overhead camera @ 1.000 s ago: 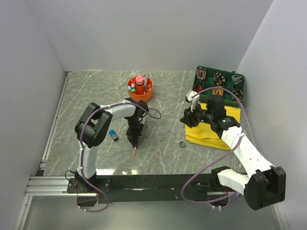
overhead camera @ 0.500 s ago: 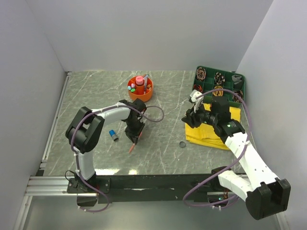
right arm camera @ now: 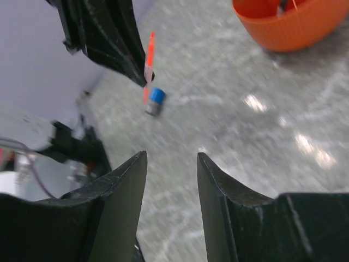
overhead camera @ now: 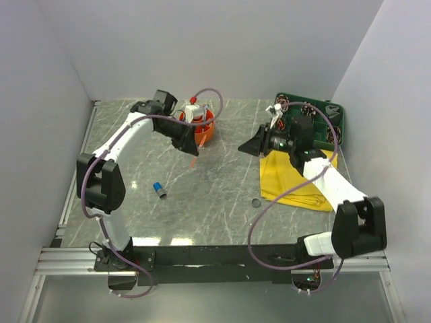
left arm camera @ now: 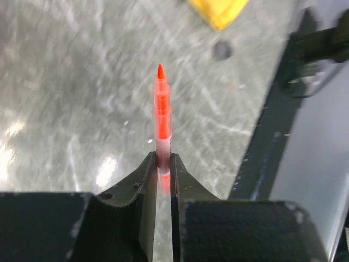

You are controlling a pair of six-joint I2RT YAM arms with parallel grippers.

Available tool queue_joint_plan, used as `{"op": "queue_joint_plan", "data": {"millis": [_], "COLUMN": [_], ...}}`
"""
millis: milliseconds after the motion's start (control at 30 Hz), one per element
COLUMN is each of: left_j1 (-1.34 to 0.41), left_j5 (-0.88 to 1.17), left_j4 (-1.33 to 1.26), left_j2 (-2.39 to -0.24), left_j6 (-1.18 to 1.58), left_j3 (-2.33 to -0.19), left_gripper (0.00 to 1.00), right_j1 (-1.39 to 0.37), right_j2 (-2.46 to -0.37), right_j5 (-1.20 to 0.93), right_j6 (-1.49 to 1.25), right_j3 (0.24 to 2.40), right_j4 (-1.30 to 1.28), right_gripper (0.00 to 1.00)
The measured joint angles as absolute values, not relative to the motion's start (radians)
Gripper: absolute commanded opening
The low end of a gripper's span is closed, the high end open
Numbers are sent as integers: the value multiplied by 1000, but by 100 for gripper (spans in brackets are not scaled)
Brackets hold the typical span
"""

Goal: Sort the stationery into containers
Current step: Pick up the pen from the center of the board.

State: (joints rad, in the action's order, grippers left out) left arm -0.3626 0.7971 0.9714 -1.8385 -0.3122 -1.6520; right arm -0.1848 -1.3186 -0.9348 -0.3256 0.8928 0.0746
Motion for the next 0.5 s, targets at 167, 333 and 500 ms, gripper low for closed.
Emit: {"op": "queue_joint_plan", "data": {"millis": [167, 333, 500], "left_j1": [-336, -347, -348], "left_j5": [968, 1079, 1155], "left_j4": [1005, 1008, 981], "left_j2": [-1837, -1837, -1843], "left_j6": [-339, -325, -279], "left_j3": [-1687, -1687, -1687], "left_gripper": [1, 1, 1], "right_j1": [-196, -250, -305], "right_j2": [-1431, -1484, -1516], "right_j5": [-1015, -1071, -1102], "right_j6": [-461, -443, -372], "right_j3": [991, 1115, 1170], "right_j4": [238, 286, 255], "right_gripper": [58, 59, 60]}}
